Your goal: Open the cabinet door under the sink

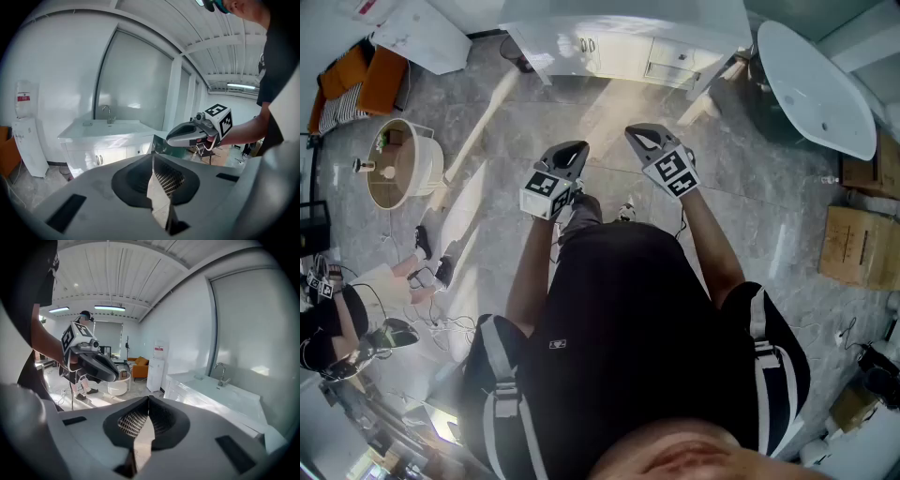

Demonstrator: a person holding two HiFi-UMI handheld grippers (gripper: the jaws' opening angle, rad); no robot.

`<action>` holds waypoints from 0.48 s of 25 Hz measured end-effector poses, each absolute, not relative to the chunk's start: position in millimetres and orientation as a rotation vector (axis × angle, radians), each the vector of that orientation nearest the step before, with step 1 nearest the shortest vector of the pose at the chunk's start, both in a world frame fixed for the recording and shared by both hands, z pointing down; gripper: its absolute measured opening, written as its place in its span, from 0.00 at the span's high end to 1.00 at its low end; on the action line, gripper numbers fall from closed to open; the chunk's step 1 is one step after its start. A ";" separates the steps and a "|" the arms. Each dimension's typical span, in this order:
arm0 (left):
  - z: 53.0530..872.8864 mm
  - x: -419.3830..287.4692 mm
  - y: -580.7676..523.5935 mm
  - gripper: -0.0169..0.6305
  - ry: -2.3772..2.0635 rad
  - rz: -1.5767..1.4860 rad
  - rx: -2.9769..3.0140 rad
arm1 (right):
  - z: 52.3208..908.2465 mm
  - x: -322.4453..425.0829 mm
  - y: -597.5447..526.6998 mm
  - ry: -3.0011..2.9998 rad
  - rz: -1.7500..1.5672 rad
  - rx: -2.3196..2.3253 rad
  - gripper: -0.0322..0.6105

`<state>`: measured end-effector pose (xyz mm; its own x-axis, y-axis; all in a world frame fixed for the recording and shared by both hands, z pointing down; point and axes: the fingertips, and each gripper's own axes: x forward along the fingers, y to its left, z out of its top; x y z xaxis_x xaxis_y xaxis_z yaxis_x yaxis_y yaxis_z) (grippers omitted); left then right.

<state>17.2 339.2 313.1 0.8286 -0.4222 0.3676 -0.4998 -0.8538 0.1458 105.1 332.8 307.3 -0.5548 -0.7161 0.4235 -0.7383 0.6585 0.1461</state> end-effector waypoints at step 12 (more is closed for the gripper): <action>319.6 0.4 313.9 0.95 -0.700 0.456 2.739 | 322.5 90.3 314.9 -2.399 0.147 1.138 0.86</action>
